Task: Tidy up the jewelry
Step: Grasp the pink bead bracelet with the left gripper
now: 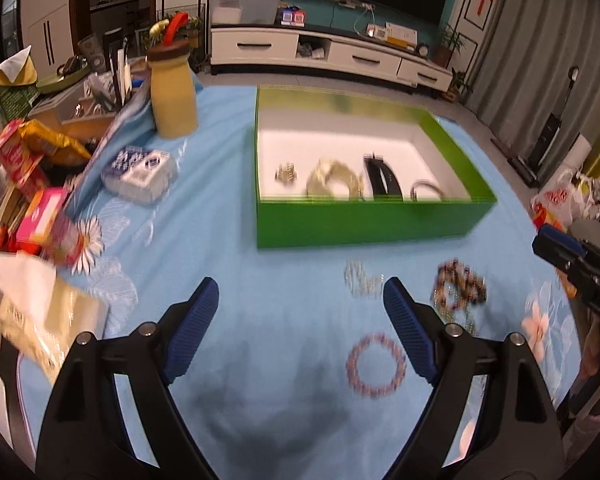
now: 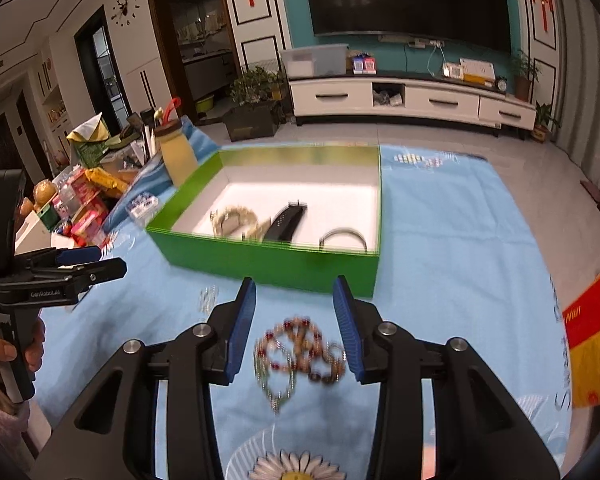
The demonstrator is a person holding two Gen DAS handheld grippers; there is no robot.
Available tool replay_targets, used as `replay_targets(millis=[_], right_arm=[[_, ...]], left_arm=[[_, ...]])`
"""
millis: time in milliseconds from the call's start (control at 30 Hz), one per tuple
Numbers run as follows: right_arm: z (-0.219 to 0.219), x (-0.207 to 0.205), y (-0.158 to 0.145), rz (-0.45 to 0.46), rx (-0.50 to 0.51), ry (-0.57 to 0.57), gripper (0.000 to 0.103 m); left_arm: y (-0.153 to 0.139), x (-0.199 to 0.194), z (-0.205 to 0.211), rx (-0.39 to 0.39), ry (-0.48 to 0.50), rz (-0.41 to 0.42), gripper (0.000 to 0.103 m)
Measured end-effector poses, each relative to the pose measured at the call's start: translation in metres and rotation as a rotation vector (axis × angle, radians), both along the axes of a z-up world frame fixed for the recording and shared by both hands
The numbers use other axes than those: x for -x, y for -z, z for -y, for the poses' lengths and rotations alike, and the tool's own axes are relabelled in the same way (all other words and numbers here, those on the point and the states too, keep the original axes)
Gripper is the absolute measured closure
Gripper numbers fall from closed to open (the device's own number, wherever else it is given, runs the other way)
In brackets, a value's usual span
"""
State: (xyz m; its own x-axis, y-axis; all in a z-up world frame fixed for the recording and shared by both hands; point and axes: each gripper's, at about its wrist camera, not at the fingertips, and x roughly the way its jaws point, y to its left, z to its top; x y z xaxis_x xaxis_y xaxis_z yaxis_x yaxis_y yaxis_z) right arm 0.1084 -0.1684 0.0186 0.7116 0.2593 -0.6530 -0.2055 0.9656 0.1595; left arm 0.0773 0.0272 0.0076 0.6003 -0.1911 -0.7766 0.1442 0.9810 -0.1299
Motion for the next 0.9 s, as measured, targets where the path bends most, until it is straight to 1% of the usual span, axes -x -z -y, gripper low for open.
replay_targets(millis=[267, 433, 533, 633, 700, 733, 800, 833, 867, 900], right_arm=[[0.004, 0.030, 0.031, -0.099, -0.010, 0.018, 0.062], [0.001, 0.041, 0.046, -0.140, -0.026, 0.016, 0.062], [-0.003, 0.044, 0.053, -0.158, -0.036, 0.008, 0.062], [-0.010, 0.045, 0.056, -0.163, -0.042, -0.010, 0.062], [-0.014, 0.044, 0.057, -0.163, -0.051, -0.020, 0.062], [-0.016, 0.043, 0.057, -0.161, -0.054, -0.025, 0.062], [-0.019, 0.042, 0.056, -0.157, -0.060, -0.035, 0.062], [-0.020, 0.042, 0.056, -0.157, -0.061, -0.039, 0.062], [-0.022, 0.041, 0.055, -0.157, -0.062, -0.041, 0.062], [-0.023, 0.040, 0.055, -0.157, -0.064, -0.044, 0.062]], left_arm=[[0.031, 0.034, 0.005, -0.008, 0.026, -0.066, 0.017], [0.049, 0.042, 0.009, -0.006, 0.034, -0.107, 0.019], [0.054, 0.042, 0.013, -0.009, 0.041, -0.116, 0.022], [0.057, 0.037, 0.019, -0.017, 0.052, -0.116, 0.027], [0.058, 0.033, 0.022, -0.020, 0.058, -0.116, 0.035], [0.060, 0.030, 0.024, -0.022, 0.063, -0.116, 0.037], [0.063, 0.027, 0.029, -0.035, 0.076, -0.117, 0.047], [0.066, 0.024, 0.032, -0.043, 0.084, -0.121, 0.049], [0.068, 0.023, 0.034, -0.045, 0.092, -0.128, 0.055], [0.070, 0.022, 0.037, -0.057, 0.099, -0.118, 0.056]])
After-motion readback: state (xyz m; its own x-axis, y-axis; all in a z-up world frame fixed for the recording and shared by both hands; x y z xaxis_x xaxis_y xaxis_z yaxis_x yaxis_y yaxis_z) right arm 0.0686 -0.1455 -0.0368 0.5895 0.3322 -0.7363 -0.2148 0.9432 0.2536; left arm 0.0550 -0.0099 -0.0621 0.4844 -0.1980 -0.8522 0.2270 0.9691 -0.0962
